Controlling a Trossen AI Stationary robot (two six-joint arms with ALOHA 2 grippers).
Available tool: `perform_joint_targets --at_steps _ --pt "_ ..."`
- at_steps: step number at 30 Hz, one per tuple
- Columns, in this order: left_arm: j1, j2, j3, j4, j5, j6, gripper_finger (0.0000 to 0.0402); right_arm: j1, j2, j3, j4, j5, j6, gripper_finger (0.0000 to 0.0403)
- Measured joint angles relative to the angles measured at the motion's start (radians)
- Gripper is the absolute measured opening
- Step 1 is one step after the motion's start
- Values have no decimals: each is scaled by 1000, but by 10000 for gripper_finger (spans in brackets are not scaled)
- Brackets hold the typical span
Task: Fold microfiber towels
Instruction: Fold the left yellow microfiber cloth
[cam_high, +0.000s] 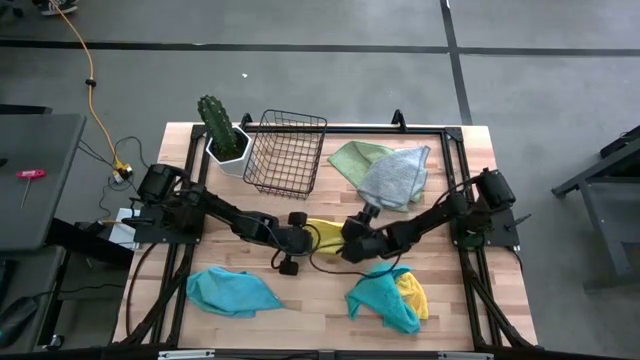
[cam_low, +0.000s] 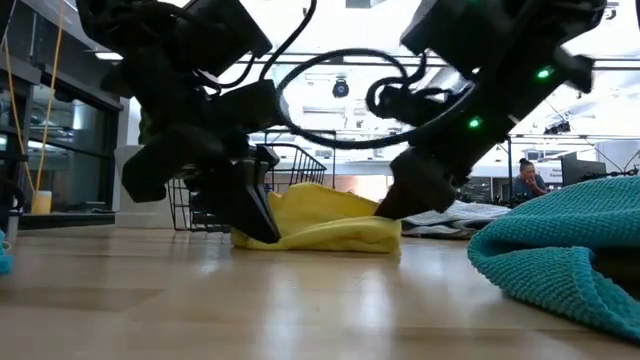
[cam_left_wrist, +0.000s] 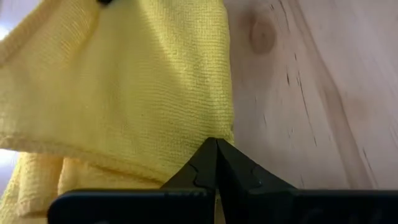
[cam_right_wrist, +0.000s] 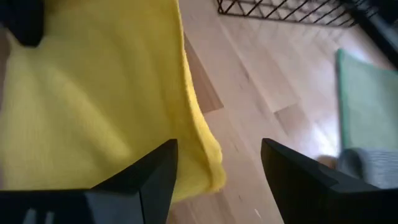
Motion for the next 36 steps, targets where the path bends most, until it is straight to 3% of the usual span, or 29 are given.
perform_joint_targets --at_steps 6,9,17,27,36 --pt "6 -20 -3 -12 -1 27 0 11 -69 1 -88 122 -11 224" --pt "6 -32 -5 -14 -33 51 0 -8 -101 1 -98 122 -16 224" --pt "8 -76 24 0 -82 86 0 -97 -102 0 -67 -148 -113 224" --pt "55 -76 38 31 -175 139 0 -185 -95 -2 76 -246 -246 224" --pt "137 -36 39 47 -132 106 0 -219 -95 -2 58 -317 -249 224"
